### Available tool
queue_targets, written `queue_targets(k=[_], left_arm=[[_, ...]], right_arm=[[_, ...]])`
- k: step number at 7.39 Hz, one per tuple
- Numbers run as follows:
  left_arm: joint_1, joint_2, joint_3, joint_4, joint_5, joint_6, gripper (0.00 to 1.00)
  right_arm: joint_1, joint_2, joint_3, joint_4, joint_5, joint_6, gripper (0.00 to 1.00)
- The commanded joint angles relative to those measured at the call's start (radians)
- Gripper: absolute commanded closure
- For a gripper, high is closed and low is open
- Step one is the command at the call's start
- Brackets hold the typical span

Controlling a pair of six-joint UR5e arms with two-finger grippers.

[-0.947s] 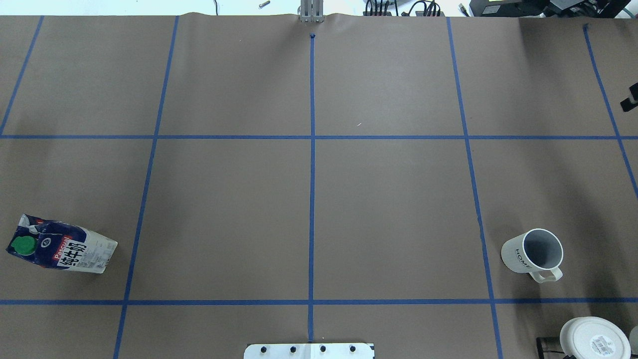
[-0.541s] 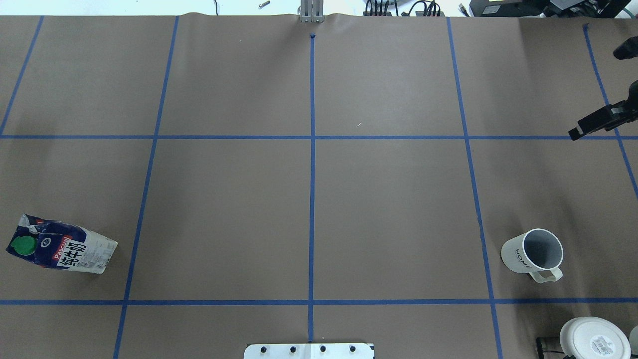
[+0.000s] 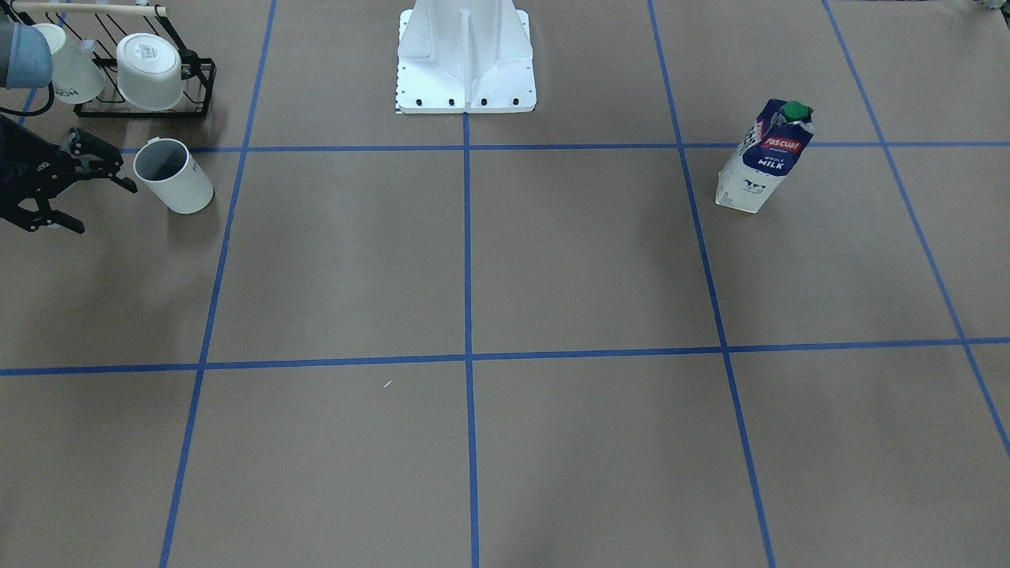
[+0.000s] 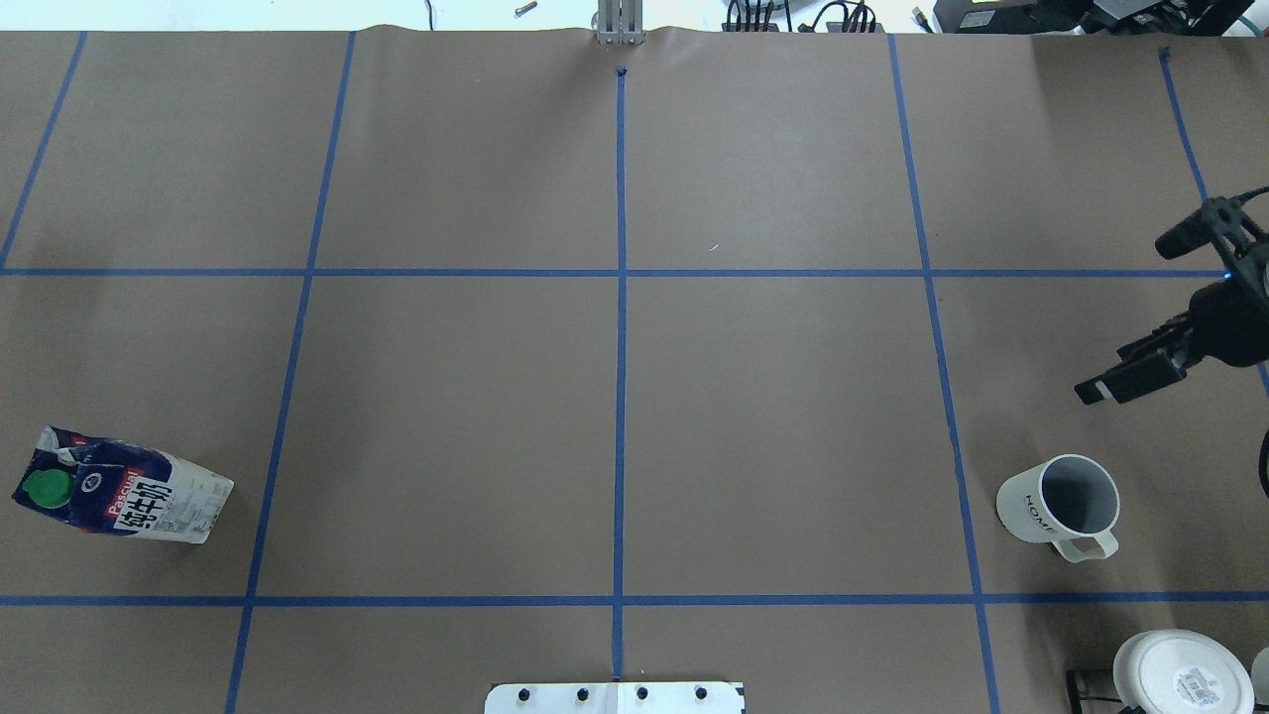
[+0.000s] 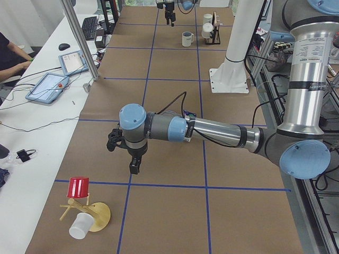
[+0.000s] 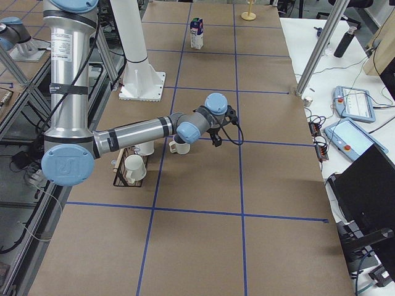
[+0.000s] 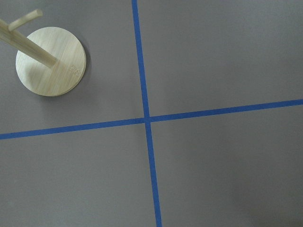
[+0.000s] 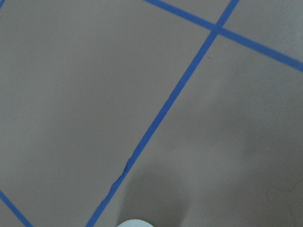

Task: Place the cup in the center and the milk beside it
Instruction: 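Move the right gripper down to the white mug and grasp it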

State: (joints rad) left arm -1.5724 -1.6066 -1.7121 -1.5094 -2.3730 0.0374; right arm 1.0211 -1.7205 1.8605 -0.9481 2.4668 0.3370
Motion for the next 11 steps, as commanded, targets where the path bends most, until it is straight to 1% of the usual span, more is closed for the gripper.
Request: queue_targets(k=[1,2,3,5,6,7,8,9,11], left_arm=[[0.0,-0.003,0.0,0.0,-0.003,-0.001,0.02],[0.0,-0.003,0.0,0.001,-0.003,-0.001,0.02],[0.0,-0.003,0.0,0.001,-0.003,-0.001,0.02],[0.0,-0.003,0.0,0.001,-0.005,-0.001,0.02],[0.0,-0.003,0.002,0.003,-0.003,-0.001,0.02],[0.0,-0.003,0.002,0.003,-0.005,-0.001,0.02],[0.0,-0.003,0.003,0.003,-0.005,-0.001,0.02],[0.0,-0.003,0.002,0.003,-0.005,-0.001,0.02],[0.0,-0.001,-0.004,0.003,-0.005,-0.002,0.02]], right_arm=[[-0.067,-0.071,-0.001,0.098,-0.002,0.005,0.0],[-0.106,-0.071,-0.003,0.098,-0.011,0.007,0.0],[-0.137,-0.071,-0.004,0.097,-0.055,0.007,0.0],[-0.151,-0.071,-0.036,0.097,-0.068,0.007,0.02],[-0.162,-0.071,-0.044,0.097,-0.069,0.005,0.28],[-0.171,-0.071,-0.046,0.097,-0.069,0.005,0.85],[-0.174,-0.07,-0.046,0.097,-0.069,0.005,1.0],[-0.171,-0.07,-0.043,0.097,-0.062,0.005,1.0],[-0.107,-0.067,-0.035,0.097,0.003,0.007,1.0]])
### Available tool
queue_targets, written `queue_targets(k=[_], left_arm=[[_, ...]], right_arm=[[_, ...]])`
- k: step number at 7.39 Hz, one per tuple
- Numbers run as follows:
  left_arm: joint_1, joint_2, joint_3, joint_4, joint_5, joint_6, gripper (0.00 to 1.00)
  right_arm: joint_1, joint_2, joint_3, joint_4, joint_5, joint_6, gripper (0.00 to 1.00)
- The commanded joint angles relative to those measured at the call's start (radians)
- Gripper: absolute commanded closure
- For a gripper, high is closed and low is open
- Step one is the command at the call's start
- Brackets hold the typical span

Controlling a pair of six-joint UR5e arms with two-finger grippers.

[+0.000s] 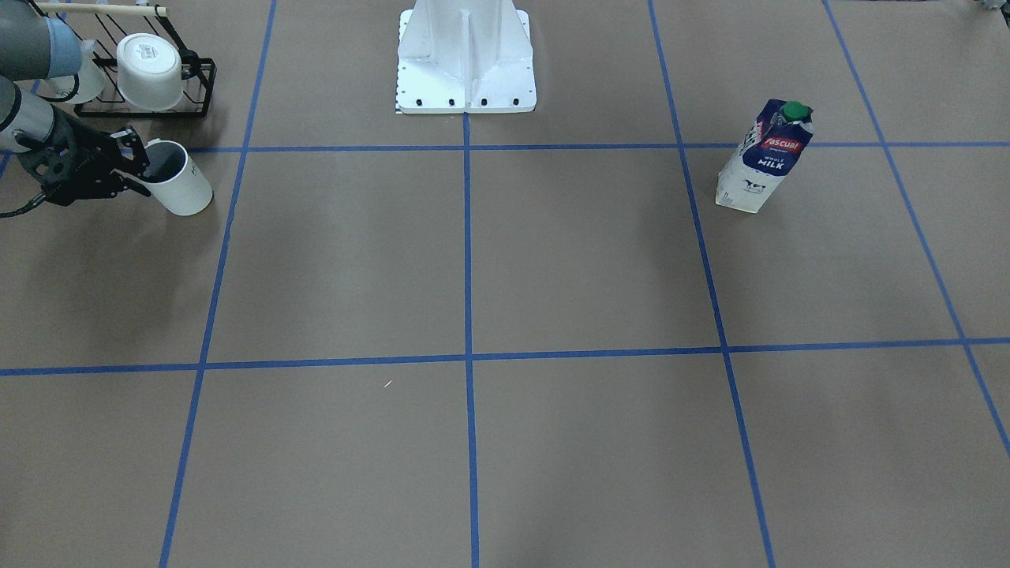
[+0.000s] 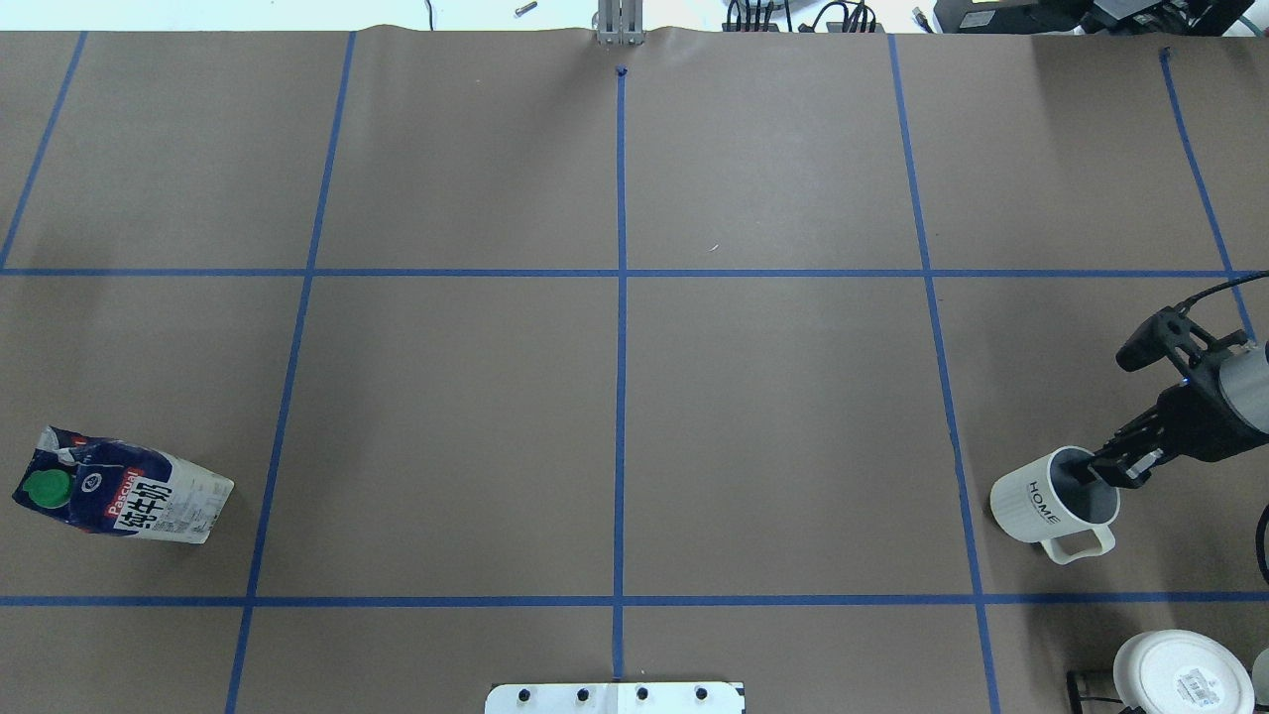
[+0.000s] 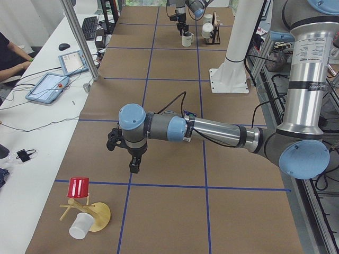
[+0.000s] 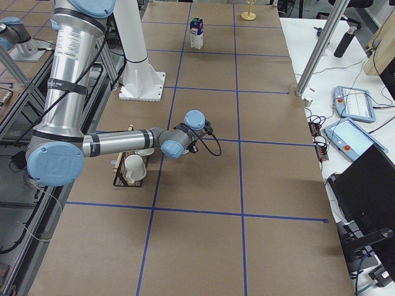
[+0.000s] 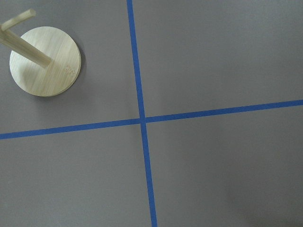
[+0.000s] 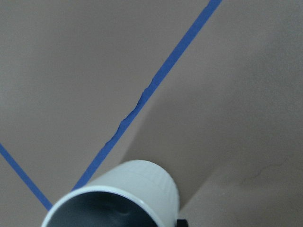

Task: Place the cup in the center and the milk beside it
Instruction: 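Lift the white mug with the right gripper and carry it toward the table center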

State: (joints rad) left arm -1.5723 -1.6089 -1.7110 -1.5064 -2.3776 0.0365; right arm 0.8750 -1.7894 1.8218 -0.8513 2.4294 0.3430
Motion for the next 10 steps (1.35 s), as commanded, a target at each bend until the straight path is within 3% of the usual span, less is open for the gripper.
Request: queue_targets(k=[1,2,3,4,6,8,9,10], left_arm=[[0.0,0.001,-0.004,-0.001,0.0,-0.001,0.02],[0.0,0.0,-0.004,-0.002,0.0,-0.001,0.02],[0.0,-0.003,-0.002,-0.002,0.0,-0.001,0.02],[0.0,-0.005,-0.002,-0.002,0.0,-0.001,0.02],[0.0,-0.008,0.001,0.0,0.0,-0.001,0.02],[0.0,-0.009,0.002,0.002,0.0,-0.001,0.02],[0.0,-0.009,0.002,0.002,0.0,-0.001,0.02],[0.0,-0.009,0.011,0.0,0.0,-0.001,0.02]], right_arm=[[0.089,0.021,-0.001,-0.011,0.098,0.002,1.0],[0.126,0.071,-0.01,-0.046,0.1,0.004,1.0],[0.172,0.182,-0.007,-0.196,0.096,0.034,1.0],[0.185,0.341,-0.018,-0.391,0.076,0.056,1.0],[0.17,0.711,-0.1,-0.807,-0.048,0.059,1.0],[0.11,0.981,-0.311,-0.864,-0.126,0.223,1.0],[0.057,1.054,-0.381,-0.859,-0.171,0.294,1.0],[0.027,1.1,-0.473,-0.771,-0.194,0.359,1.0]])
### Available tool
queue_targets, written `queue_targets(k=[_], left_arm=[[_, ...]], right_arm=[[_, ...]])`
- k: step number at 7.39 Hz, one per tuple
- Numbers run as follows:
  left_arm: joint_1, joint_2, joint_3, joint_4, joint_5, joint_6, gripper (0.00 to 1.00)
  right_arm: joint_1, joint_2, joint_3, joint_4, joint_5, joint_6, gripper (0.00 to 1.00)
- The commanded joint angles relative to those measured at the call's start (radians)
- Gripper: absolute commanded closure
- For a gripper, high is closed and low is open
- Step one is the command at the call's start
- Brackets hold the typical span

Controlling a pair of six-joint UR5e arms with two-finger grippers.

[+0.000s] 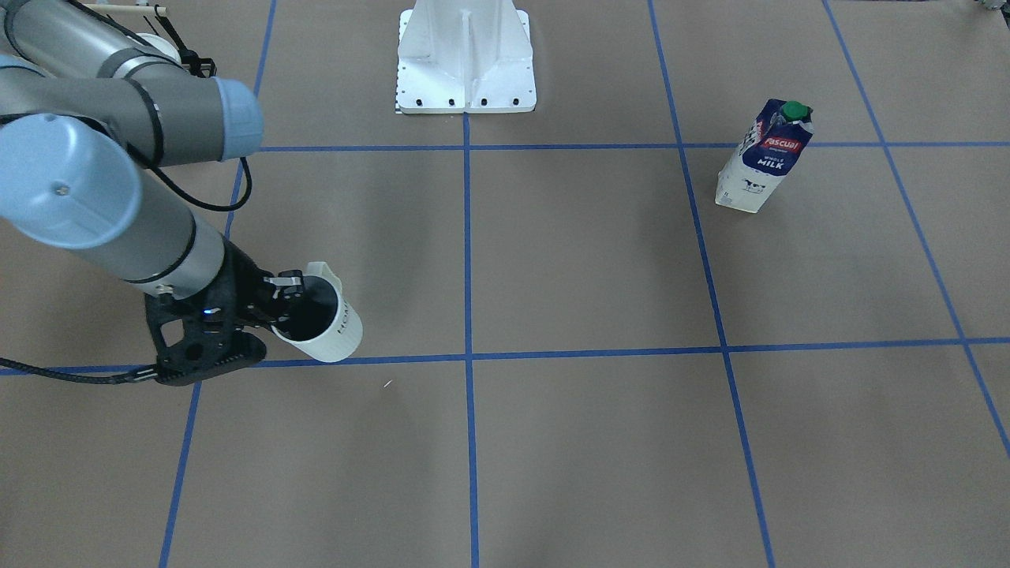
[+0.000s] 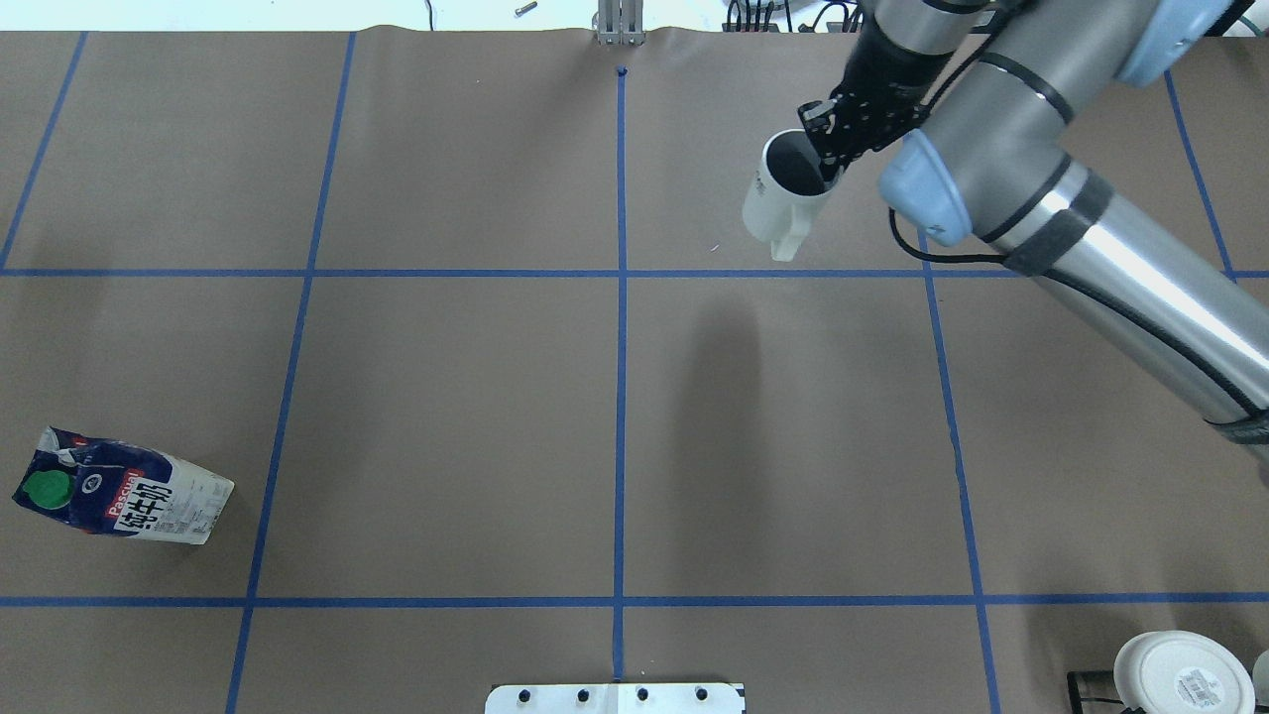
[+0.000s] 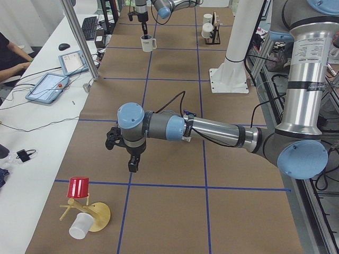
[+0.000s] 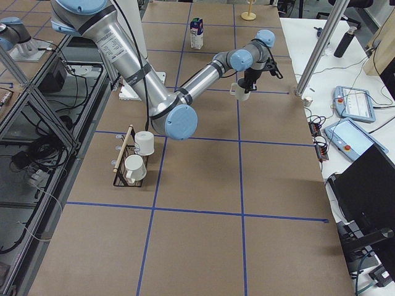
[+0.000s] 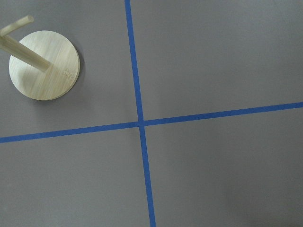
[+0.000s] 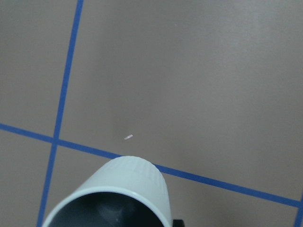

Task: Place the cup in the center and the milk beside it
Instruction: 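Lift the white mug with the right gripper and carry it toward the table center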

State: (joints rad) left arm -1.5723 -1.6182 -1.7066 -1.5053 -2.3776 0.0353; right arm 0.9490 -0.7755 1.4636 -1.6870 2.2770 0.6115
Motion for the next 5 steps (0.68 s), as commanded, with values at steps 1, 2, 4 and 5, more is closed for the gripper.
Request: queue_targets(k=[1,2,4,5], left_arm=[[0.0,0.0,0.008,-0.001,0.0,0.002,0.02],[0.0,0.0,0.01,0.0,0.0,0.002,0.02],[0.0,0.0,0.024,-0.001,0.0,0.005,0.02],[0.0,0.0,0.027,-0.001,0.0,0.005,0.02]], right_arm=[[-0.097,0.119,-0.188,0.16,-0.094,0.17,1.0],[-0.146,0.16,-0.234,0.194,-0.152,0.233,1.0],[-0.193,0.176,-0.241,0.194,-0.194,0.249,1.0],[-0.206,0.176,-0.253,0.202,-0.214,0.249,1.0]])
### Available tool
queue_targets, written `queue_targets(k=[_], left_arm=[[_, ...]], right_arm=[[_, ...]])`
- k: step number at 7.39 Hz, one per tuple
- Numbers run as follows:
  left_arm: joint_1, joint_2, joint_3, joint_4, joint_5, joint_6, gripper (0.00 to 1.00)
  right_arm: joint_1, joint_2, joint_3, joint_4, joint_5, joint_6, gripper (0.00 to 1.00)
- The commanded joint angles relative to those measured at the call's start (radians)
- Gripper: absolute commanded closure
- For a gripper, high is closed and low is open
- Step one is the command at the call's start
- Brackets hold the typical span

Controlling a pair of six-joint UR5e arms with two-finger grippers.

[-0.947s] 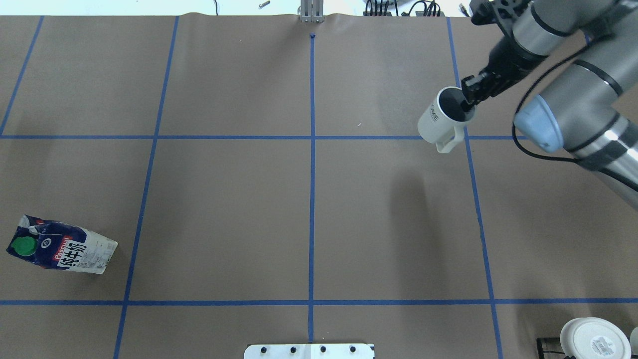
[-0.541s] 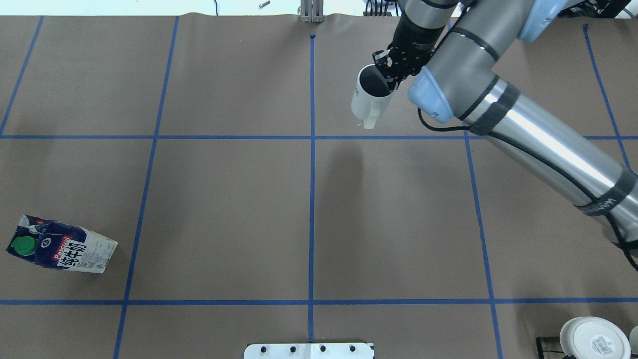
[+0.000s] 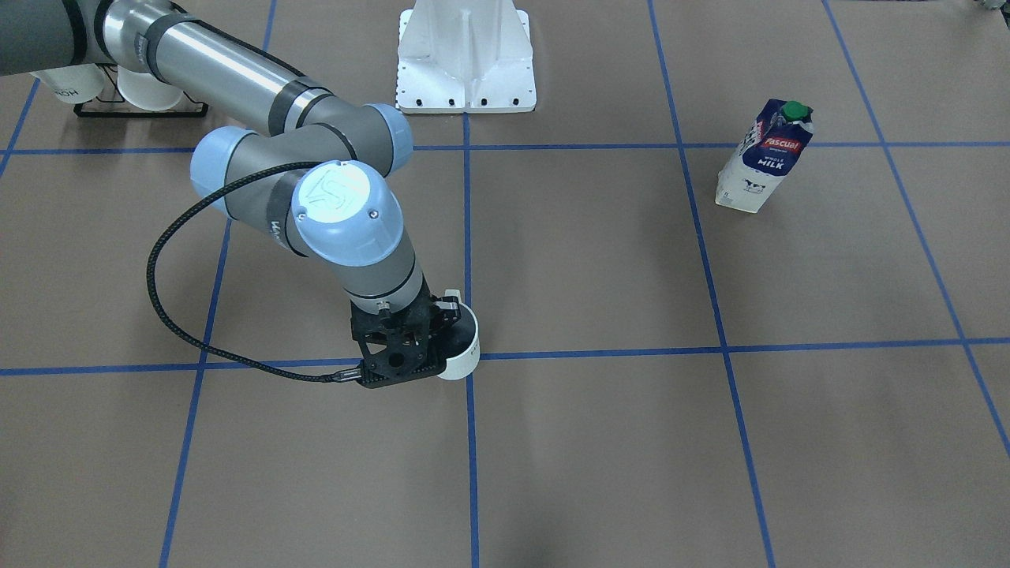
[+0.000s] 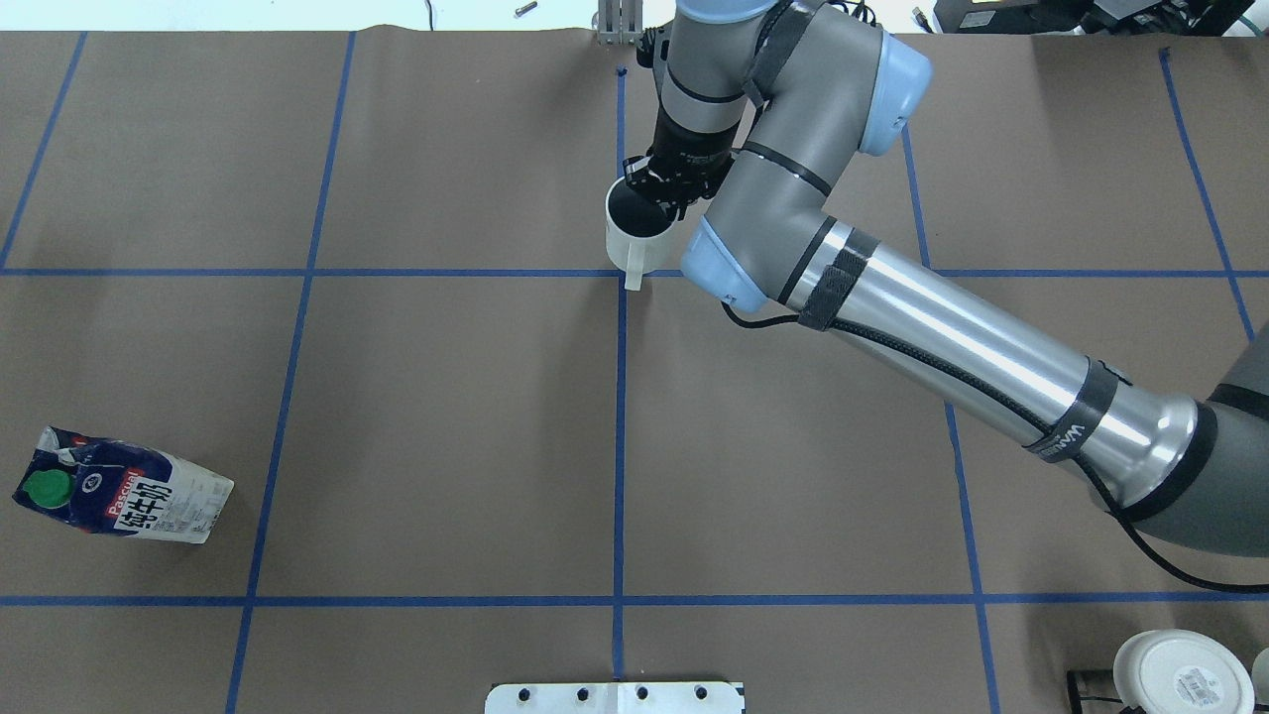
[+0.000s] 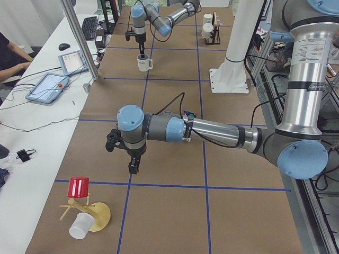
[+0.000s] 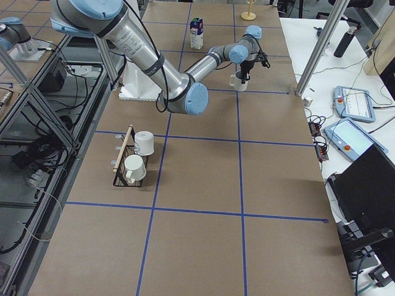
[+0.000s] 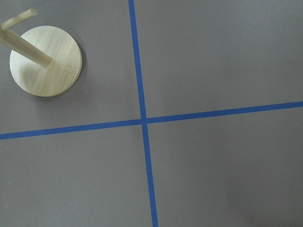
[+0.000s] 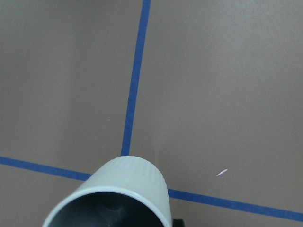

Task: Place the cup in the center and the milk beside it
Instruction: 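Lift the white mug with the right gripper and carry it toward the table center, then lower the mug onto the center grid crossing and open the right gripper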

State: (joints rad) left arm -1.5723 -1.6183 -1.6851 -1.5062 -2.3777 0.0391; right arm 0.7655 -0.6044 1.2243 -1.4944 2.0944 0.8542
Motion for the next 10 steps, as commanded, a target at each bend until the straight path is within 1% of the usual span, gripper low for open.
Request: queue_targets(k=[1,2,3,4,5,6,7,8,9,10], left_arm=[[0.0,0.0,0.007,0.0,0.0,0.001,0.02],[0.002,-0.002,0.007,0.0,0.0,0.001,0.02],[0.002,-0.003,0.007,0.0,0.0,-0.001,0.02],[0.002,-0.008,0.01,0.0,0.002,-0.001,0.02],[0.002,-0.015,0.008,-0.003,0.003,-0.002,0.02],[0.002,-0.024,0.01,-0.002,0.003,-0.002,0.02],[0.002,-0.032,0.008,-0.003,0.002,-0.001,0.02],[0.002,-0.041,0.007,-0.003,0.002,-0.002,0.02],[0.002,-0.076,0.004,0.013,0.006,-0.01,0.02],[0.008,-0.066,-0.043,0.02,0.005,-0.018,0.02]], right_arm=[[-0.025,0.003,-0.02,0.034,-0.033,0.006,1.0],[-0.029,0.002,-0.02,0.034,-0.048,-0.001,1.0],[-0.041,-0.005,-0.02,0.036,-0.086,-0.007,1.0],[-0.041,-0.008,-0.02,0.036,-0.086,-0.009,1.0],[-0.041,-0.017,-0.019,0.036,-0.086,-0.009,0.79],[-0.041,-0.021,-0.017,0.037,-0.088,-0.01,0.32],[-0.041,-0.032,-0.002,0.037,-0.088,-0.036,0.0],[-0.026,-0.046,0.029,0.028,-0.074,-0.065,0.0],[0.018,-0.052,0.058,-0.024,-0.007,-0.054,0.0],[0.081,-0.055,0.105,-0.15,0.075,-0.055,0.0]])
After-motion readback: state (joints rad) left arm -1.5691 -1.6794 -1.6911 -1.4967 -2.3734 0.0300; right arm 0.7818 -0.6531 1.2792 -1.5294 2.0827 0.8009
